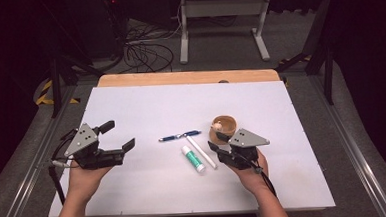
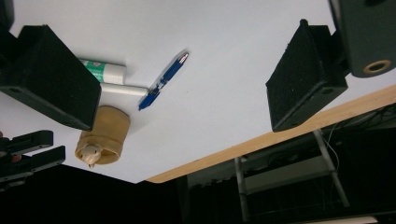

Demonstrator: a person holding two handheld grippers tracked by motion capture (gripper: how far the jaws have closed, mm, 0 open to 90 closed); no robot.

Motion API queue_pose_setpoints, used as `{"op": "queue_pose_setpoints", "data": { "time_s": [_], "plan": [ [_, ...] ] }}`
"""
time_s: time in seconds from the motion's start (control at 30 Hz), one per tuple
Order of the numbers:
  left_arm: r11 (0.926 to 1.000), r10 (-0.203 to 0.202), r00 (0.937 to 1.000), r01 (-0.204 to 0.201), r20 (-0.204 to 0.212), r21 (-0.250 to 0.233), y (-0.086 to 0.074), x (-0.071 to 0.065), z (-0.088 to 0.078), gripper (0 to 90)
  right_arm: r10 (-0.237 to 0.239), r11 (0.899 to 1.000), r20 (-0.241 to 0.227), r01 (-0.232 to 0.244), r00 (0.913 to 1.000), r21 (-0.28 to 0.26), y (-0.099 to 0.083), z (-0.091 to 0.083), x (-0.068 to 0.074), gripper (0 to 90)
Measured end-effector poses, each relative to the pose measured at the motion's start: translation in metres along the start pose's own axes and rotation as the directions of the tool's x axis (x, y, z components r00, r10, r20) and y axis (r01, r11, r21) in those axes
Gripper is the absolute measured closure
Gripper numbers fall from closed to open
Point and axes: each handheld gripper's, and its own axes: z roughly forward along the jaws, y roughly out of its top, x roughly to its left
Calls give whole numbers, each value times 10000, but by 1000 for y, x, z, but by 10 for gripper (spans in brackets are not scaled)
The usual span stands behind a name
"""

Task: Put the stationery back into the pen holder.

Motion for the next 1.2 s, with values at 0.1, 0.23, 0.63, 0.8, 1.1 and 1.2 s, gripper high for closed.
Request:
{"op": "queue_pose_setpoints", "data": {
  "time_s": [0.1,0.23,0.63,0.8,1.1,1.2],
  "plan": [
    [10000,5,10000,-5,13,-16,0,-1,0,107,56,9996,-9,-56,10000,263,-1,2,0,590],
    [10000,8,10000,-8,6,-41,0,0,-1,107,236,9973,-81,-230,9997,694,-3,5,0,602],
    [10000,-3,10000,3,3,2,0,-1,0,107,432,9804,174,-458,9989,1917,-9,18,7,655],
    [10000,-17,10000,17,15,-10,0,-1,-1,106,409,9738,184,-439,9990,2233,-13,25,12,662],
    [10000,-1,10000,1,-22,10,0,-1,0,107,382,9623,238,-432,9990,2687,-17,35,18,665],
    [10000,8,10000,-8,-20,14,0,-2,0,106,416,9588,286,-480,9987,2801,-19,37,19,668]
  ]
}}
